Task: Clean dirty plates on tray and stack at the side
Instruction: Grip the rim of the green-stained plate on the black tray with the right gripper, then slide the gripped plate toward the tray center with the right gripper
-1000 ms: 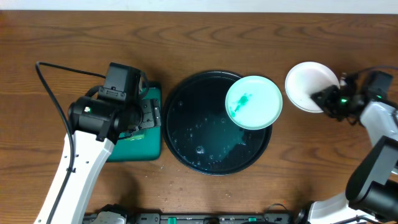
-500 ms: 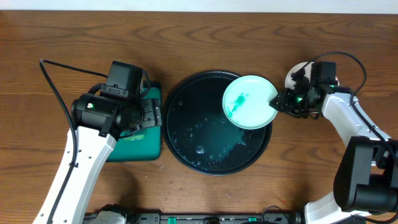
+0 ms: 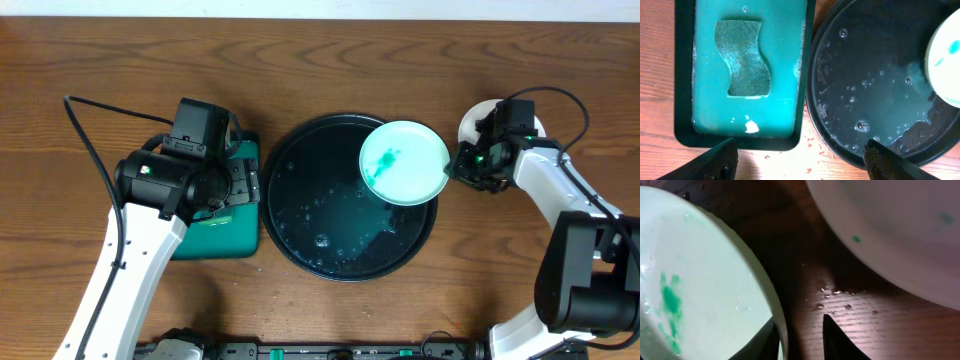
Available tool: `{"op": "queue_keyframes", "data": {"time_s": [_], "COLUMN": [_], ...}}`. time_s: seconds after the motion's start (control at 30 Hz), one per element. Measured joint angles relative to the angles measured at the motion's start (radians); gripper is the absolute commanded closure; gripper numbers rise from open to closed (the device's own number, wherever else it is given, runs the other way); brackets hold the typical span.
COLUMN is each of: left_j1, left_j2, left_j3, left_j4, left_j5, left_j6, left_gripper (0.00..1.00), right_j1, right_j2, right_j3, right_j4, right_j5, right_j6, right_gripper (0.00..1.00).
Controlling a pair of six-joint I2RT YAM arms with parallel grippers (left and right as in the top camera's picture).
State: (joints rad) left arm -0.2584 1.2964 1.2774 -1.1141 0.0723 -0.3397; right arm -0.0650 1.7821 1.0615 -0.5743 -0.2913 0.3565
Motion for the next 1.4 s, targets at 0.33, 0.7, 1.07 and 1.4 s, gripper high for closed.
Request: {"op": "queue_keyframes", "data": {"time_s": [0.33, 0.7, 1.07, 1.4], "left_j1": [0.000, 0.000, 0.000, 0.000], "left_j2": [0.000, 0.000, 0.000, 0.000], "left_j3": [0.000, 0.000, 0.000, 0.000], "left_j4": [0.000, 0.000, -0.010, -0.016], "left_j5": [0.000, 0.000, 0.000, 0.000], "left_j6": [0.000, 0.000, 0.000, 0.000], "left_gripper": [0.19, 0.19, 0.19, 0.19], "right_j1": [0.030, 0.049, 0.251, 0.380], "right_j2": [0.005, 0.007, 0.007, 0.007], "right_j3": [0.000, 0.000, 0.000, 0.000], "right_j4": [0.047, 0.046, 0.023, -0.058], "right_j5": [-0.020, -0.118, -0.183, -0.142], "right_j6": [0.053, 0.056, 0.048, -0.036], "right_gripper": [0.99, 0.99, 0.98, 0.99]}}
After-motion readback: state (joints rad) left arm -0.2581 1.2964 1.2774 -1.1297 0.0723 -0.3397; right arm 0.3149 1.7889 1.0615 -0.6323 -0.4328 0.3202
